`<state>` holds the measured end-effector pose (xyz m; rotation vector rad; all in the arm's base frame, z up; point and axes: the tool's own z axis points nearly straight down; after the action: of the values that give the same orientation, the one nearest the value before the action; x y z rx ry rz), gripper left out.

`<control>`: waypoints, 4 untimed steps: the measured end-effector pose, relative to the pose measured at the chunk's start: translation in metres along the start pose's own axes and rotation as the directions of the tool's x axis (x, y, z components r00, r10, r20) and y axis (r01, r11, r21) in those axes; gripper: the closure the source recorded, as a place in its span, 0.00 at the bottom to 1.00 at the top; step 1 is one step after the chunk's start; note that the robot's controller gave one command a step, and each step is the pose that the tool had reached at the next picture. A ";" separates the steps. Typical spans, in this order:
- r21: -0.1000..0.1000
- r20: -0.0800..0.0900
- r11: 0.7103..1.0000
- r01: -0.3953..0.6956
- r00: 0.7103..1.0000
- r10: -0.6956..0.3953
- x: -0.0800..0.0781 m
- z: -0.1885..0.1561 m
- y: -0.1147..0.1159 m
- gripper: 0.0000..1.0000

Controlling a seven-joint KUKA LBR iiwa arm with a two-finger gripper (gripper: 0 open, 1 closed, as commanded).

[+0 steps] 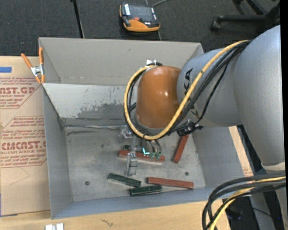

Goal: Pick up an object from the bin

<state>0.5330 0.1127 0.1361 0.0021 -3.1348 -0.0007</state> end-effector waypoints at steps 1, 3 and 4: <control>-0.001 0.007 1.000 -0.001 1.000 0.001 -0.002 -0.004 0.000 0.00; 0.000 -0.001 0.988 -0.155 0.988 0.155 0.057 0.038 0.012 0.00; 0.000 0.009 0.997 -0.075 0.997 0.075 -0.036 0.015 -0.058 0.00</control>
Offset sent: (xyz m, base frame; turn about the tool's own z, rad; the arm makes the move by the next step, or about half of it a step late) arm 0.0229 -0.0402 -0.0094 0.1078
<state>0.5693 0.0553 0.1205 -0.1154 -3.1420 0.0002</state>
